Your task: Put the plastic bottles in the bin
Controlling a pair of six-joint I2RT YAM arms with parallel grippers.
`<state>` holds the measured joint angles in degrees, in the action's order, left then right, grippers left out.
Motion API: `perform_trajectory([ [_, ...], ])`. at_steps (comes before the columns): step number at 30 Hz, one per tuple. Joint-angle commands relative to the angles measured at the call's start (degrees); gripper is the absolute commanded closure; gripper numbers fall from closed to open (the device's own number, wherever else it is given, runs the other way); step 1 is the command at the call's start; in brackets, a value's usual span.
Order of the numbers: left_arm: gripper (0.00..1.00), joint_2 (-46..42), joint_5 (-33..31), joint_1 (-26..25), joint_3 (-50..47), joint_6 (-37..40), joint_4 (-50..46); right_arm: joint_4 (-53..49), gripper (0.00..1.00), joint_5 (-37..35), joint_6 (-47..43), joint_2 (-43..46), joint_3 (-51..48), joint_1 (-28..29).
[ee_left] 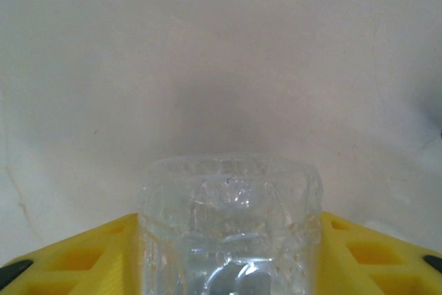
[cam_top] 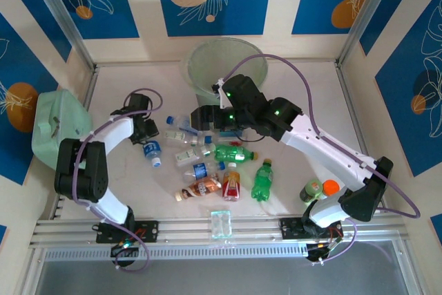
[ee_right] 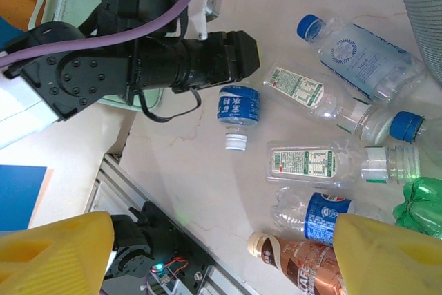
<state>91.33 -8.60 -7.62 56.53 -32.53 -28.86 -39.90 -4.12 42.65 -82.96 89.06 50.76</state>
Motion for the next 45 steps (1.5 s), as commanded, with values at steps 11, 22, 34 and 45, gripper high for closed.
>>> perform_trajectory([
  [11, 0.46, -24.0, 15.5, 0.8, 3.8, -9.2, 0.0, -0.7, 0.17, 1.3, -1.2, -0.5, 8.5, 1.8],
  [22, 0.45, -31.9, 31.9, 0.7, -0.7, -28.7, 24.8, -1.6, 0.17, 5.4, -3.1, -2.1, 13.2, 2.8],
  [34, 0.45, -33.7, 38.1, -0.1, -4.6, -45.8, 49.0, -1.1, 0.17, 7.2, -3.6, -3.7, 14.1, 3.3],
  [45, 0.46, -33.1, 38.7, -1.6, -8.3, -55.9, 63.6, -2.5, 0.19, 6.2, -4.5, -7.5, 16.7, 3.3],
])
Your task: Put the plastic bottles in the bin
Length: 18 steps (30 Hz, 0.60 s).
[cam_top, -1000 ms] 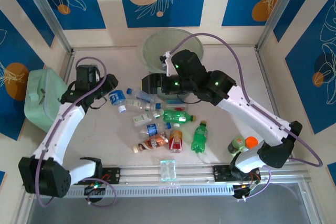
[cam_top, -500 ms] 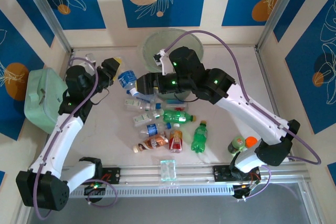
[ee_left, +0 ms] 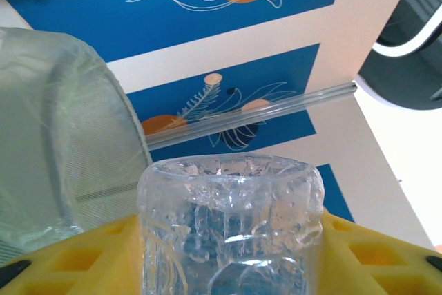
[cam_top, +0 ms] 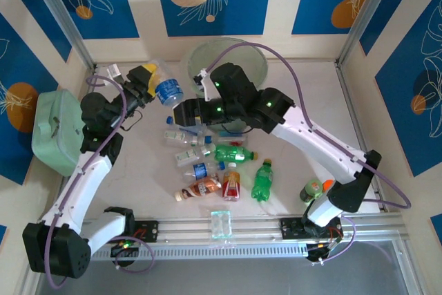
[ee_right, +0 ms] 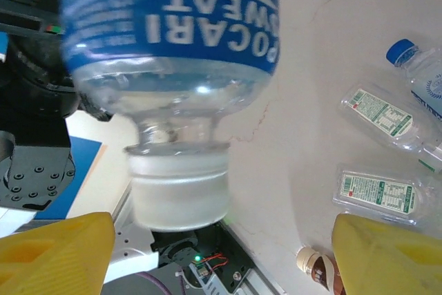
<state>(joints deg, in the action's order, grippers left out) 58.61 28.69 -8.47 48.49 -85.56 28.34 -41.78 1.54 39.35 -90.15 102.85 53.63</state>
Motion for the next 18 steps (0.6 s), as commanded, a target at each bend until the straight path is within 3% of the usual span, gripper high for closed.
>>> perform_trajectory([
  [1, 0.46, -0.6, 1.3, -1.0, -0.3, -2.9, 6.3, -0.7, 0.20, 0.6, -1.3, -0.6, 3.2, 0.5],
  [5, 0.46, -0.3, 1.4, -1.7, -1.0, -3.8, 7.5, -0.6, 0.26, 1.0, -1.4, -1.7, 4.4, 0.4],
  [18, 0.47, -0.3, 0.9, -2.7, -3.6, -5.3, 10.2, -0.2, 0.60, 0.7, -1.2, -2.0, 4.9, 0.6],
])
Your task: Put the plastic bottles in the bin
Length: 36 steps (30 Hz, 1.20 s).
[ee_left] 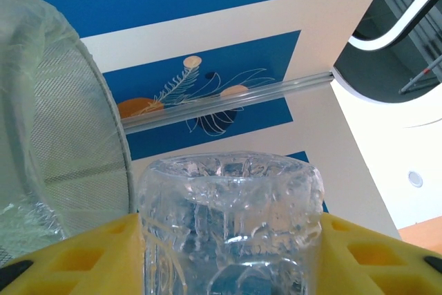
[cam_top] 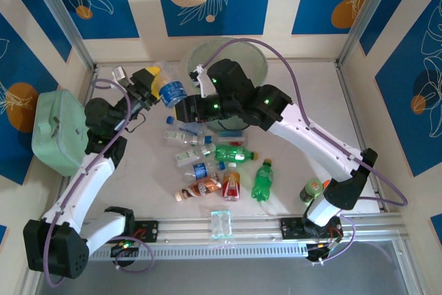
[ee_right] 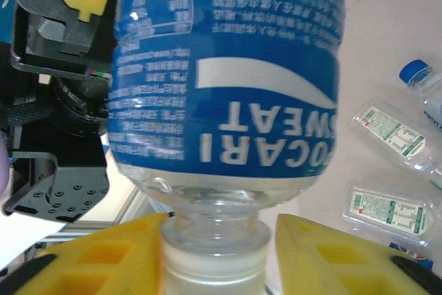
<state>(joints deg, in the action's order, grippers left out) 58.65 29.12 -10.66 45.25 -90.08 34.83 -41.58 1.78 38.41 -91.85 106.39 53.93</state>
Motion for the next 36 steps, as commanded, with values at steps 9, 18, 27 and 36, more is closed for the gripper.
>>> perform_trajectory([
  [9, 0.16, -2.3, 0.1, -0.7, 1.0, 6.0, -7.2, -1.9, 0.78, -1.8, 0.1, -0.4, 2.7, 0.7],
  [18, 0.00, -6.5, -8.4, -0.7, 15.2, 32.4, -48.3, -7.3, 0.81, -5.9, 0.5, -2.2, 9.1, -4.0],
  [27, 0.08, -7.0, -8.7, -0.9, 12.6, 34.9, -53.7, -13.5, 0.80, -7.4, 3.8, -9.7, 19.2, -14.2],
  [36, 0.15, -6.8, -9.0, -2.3, 11.1, 37.1, -56.2, -21.9, 0.81, -7.1, 10.8, -19.9, 29.7, -22.0],
])
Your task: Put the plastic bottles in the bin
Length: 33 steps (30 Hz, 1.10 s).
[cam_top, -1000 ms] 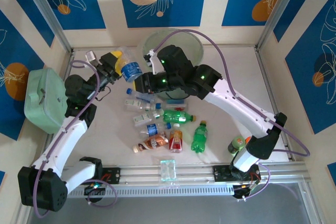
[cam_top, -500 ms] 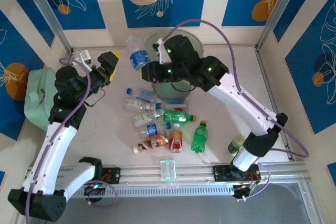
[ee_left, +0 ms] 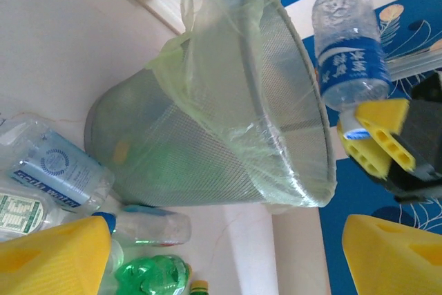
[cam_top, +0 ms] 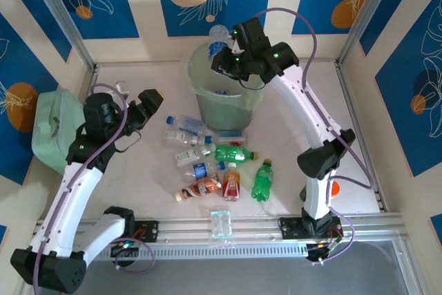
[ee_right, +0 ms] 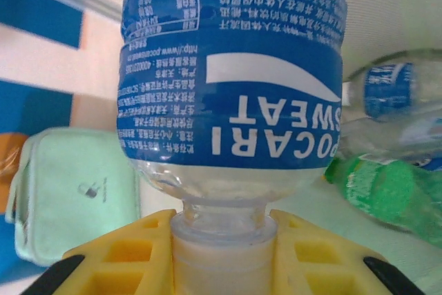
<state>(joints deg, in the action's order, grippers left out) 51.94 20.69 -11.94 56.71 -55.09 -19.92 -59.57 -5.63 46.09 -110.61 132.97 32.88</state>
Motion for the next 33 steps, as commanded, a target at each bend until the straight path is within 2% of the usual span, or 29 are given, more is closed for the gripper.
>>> perform_trajectory([
  [1, 0.15, -0.2, -0.7, -1.3, -0.6, 2.3, -1.7, -4.4, 0.81, 0.5, 3.6, -2.1, 4.1, -1.2],
  [5, 0.16, 0.1, -1.0, -2.1, -1.6, 2.4, -1.7, -6.1, 0.76, 0.4, 4.3, -5.6, 8.1, -1.6],
  [9, 0.16, 0.6, -1.4, -2.8, -1.8, 2.4, -1.8, -6.3, 0.58, 2.5, 4.3, -8.8, 11.9, -2.1],
  [13, 0.15, 0.8, -1.6, -3.1, -1.4, 2.8, -2.2, -7.6, 0.46, 2.8, 3.7, -10.4, 15.6, -2.3],
  [17, 0.15, 1.3, -1.8, -3.1, -1.1, 3.1, -2.2, -7.6, 0.34, 2.5, 2.9, -9.5, 16.0, -2.3],
  [23, 0.15, 1.9, -1.9, -3.3, -0.6, 3.2, -2.1, -8.1, 0.26, 0.0, -1.3, -4.6, 14.3, -1.1],
  [27, 0.15, 2.0, -2.1, -3.3, -0.2, 3.9, -2.4, -7.9, 0.22, -5.9, -5.7, 3.5, 6.6, 1.5],
  [33, 0.15, 2.0, -1.6, -3.4, -0.2, 3.9, -0.6, -3.7, 0.19, -15.6, -7.1, 22.6, -18.6, 5.8],
])
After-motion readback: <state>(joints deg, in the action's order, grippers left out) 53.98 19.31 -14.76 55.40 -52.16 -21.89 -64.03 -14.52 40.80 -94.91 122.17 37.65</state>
